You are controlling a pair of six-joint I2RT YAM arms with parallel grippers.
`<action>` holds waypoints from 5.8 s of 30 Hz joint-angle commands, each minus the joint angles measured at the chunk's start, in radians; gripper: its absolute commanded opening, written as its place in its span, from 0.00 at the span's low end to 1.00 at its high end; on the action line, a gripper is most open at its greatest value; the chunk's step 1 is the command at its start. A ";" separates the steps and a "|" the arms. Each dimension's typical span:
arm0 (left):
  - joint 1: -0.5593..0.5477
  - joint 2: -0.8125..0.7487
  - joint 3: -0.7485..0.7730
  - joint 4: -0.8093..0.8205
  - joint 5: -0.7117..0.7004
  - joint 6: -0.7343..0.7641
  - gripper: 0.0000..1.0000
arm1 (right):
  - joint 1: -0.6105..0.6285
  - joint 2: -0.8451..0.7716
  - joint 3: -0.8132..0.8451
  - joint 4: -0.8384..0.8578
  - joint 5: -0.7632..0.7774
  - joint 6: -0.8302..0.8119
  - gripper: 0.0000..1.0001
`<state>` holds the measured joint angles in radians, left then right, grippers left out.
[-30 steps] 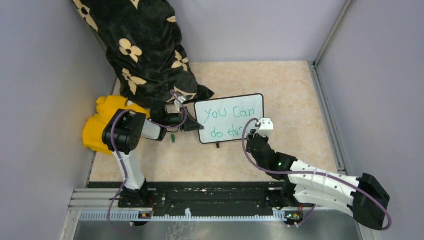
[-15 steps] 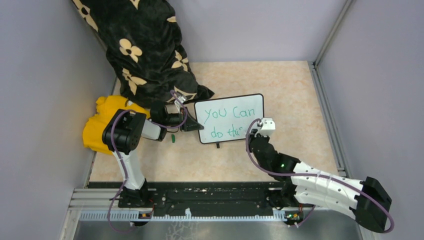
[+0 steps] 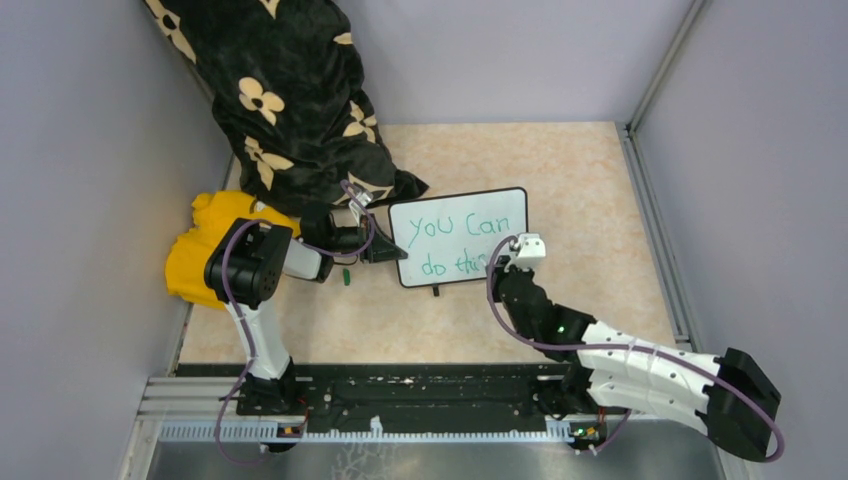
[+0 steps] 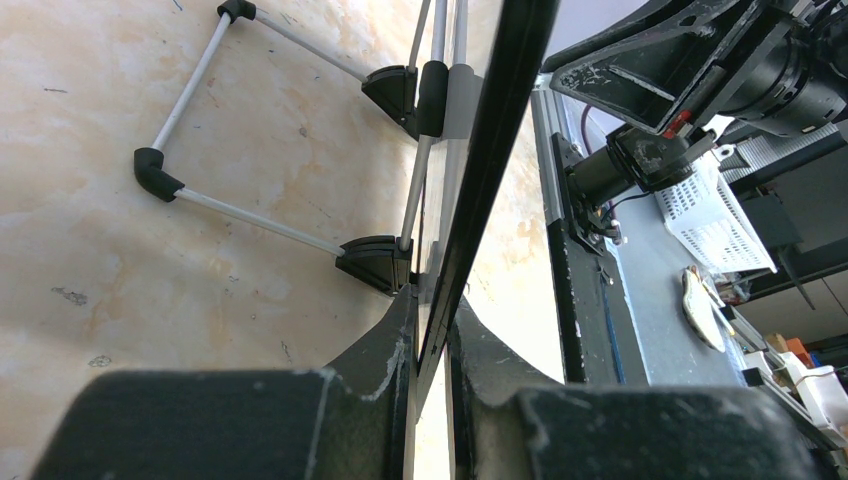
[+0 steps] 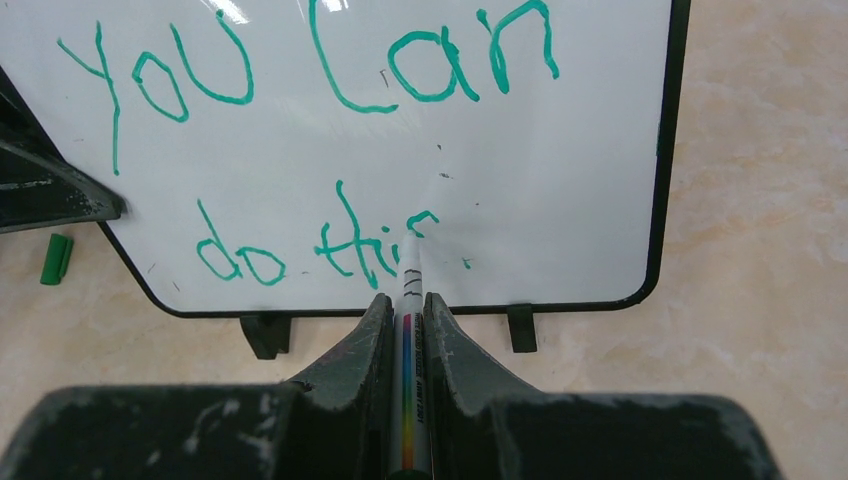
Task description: Write a sentence on the whiteboard
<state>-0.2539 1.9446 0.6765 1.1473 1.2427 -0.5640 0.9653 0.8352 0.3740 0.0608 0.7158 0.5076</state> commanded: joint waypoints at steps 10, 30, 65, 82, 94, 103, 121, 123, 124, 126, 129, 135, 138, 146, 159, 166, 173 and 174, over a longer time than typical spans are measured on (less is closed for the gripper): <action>-0.008 0.013 0.004 -0.081 -0.006 0.001 0.17 | -0.009 0.034 0.044 0.069 0.011 -0.012 0.00; -0.008 0.013 0.004 -0.080 -0.006 0.001 0.17 | -0.029 0.055 0.023 0.037 0.037 0.006 0.00; -0.008 0.016 0.003 -0.081 -0.007 0.001 0.17 | -0.032 0.028 -0.042 -0.023 -0.029 0.073 0.00; -0.008 0.014 0.004 -0.085 -0.007 0.006 0.17 | -0.031 -0.014 0.014 -0.035 -0.054 0.057 0.00; -0.008 0.011 0.006 -0.089 -0.005 0.004 0.19 | -0.031 -0.311 0.026 -0.240 0.028 0.008 0.00; -0.008 0.012 0.006 -0.096 -0.008 0.008 0.19 | -0.031 -0.282 -0.037 -0.185 0.034 0.048 0.00; -0.008 0.014 0.019 -0.146 -0.007 0.033 0.19 | -0.031 -0.277 -0.049 -0.138 0.004 0.017 0.00; -0.008 0.014 0.019 -0.147 -0.007 0.033 0.19 | -0.031 -0.269 -0.045 -0.139 -0.002 0.005 0.00; -0.008 0.013 0.020 -0.147 -0.008 0.034 0.19 | -0.031 -0.264 -0.041 -0.140 -0.006 -0.001 0.00; -0.008 0.012 0.019 -0.147 -0.007 0.033 0.19 | -0.032 -0.251 -0.037 -0.142 -0.013 -0.012 0.00; -0.008 0.013 0.020 -0.148 -0.007 0.033 0.19 | -0.031 -0.237 -0.032 -0.140 -0.027 -0.032 0.00; -0.008 0.012 0.018 -0.149 -0.009 0.033 0.19 | -0.031 -0.209 -0.021 -0.141 -0.040 -0.056 0.00; -0.008 0.014 0.021 -0.149 -0.009 0.032 0.19 | -0.031 -0.197 -0.016 -0.153 -0.040 -0.054 0.00; -0.008 0.020 0.020 -0.149 -0.009 0.032 0.19 | -0.030 -0.184 -0.020 -0.145 -0.030 -0.048 0.00; -0.008 0.020 0.022 -0.152 -0.008 0.029 0.19 | -0.031 -0.173 -0.044 -0.084 0.094 0.015 0.00; -0.008 0.018 0.022 -0.152 -0.009 0.032 0.19 | -0.031 -0.145 -0.039 -0.069 0.085 0.019 0.00; -0.008 0.017 0.023 -0.156 -0.009 0.034 0.19 | -0.031 -0.122 -0.039 -0.043 0.070 0.023 0.00; -0.008 0.016 0.023 -0.155 -0.009 0.035 0.19 | -0.032 -0.122 -0.040 -0.043 0.071 0.024 0.00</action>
<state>-0.2554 1.9446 0.6998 1.0832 1.2499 -0.5449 0.9394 0.7082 0.3126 -0.0372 0.7830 0.5186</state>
